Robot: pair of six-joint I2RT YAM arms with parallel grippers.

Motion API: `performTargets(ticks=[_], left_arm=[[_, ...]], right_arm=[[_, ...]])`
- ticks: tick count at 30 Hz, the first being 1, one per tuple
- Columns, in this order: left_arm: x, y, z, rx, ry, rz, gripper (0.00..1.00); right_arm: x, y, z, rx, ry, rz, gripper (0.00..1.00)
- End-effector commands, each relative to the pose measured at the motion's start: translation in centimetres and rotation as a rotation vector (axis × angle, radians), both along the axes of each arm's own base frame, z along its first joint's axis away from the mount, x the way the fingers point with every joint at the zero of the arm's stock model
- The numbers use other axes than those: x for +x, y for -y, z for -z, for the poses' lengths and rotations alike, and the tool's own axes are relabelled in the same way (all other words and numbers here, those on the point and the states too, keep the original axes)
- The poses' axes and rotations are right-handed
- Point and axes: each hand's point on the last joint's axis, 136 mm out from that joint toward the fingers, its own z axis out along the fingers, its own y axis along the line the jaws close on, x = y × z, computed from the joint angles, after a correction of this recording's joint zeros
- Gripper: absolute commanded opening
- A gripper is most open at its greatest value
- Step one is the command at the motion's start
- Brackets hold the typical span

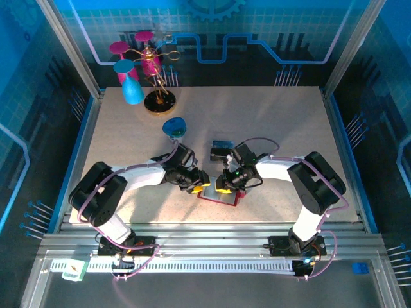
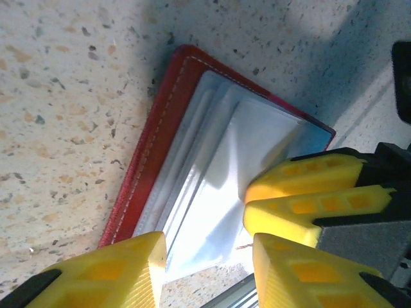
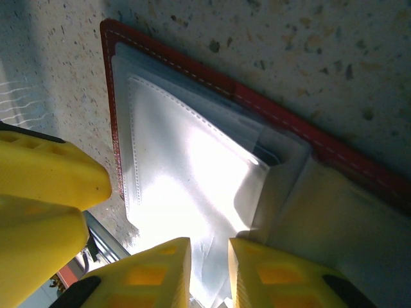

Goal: Take the credit cards out of the card holder

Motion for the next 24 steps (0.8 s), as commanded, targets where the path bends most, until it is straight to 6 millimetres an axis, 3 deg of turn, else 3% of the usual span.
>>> performTargets(ticks=[1, 9, 15, 24], left_arm=[[0.1, 1.0, -1.5, -0.039, 0.008, 0.024, 0.41], [-0.5, 1.8, -0.3, -0.046, -0.035, 0.050, 0.41], [-1.2, 1.2, 1.0, -0.001, -0.070, 0.054, 0.41], [-1.7, 1.4, 1.4, -0.001, -0.084, 0.078, 0.41]], right_arm=[[-0.5, 0.4, 0.7, -0.010, -0.021, 0.004, 0.22], [-0.4, 0.6, 0.6, -0.005, -0.018, 0.006, 0.22], [-0.4, 0.8, 0.7, -0.003, -0.019, 0.009, 0.22], [-0.4, 0.8, 0.6, 0.000, -0.018, 0.011, 0.22]])
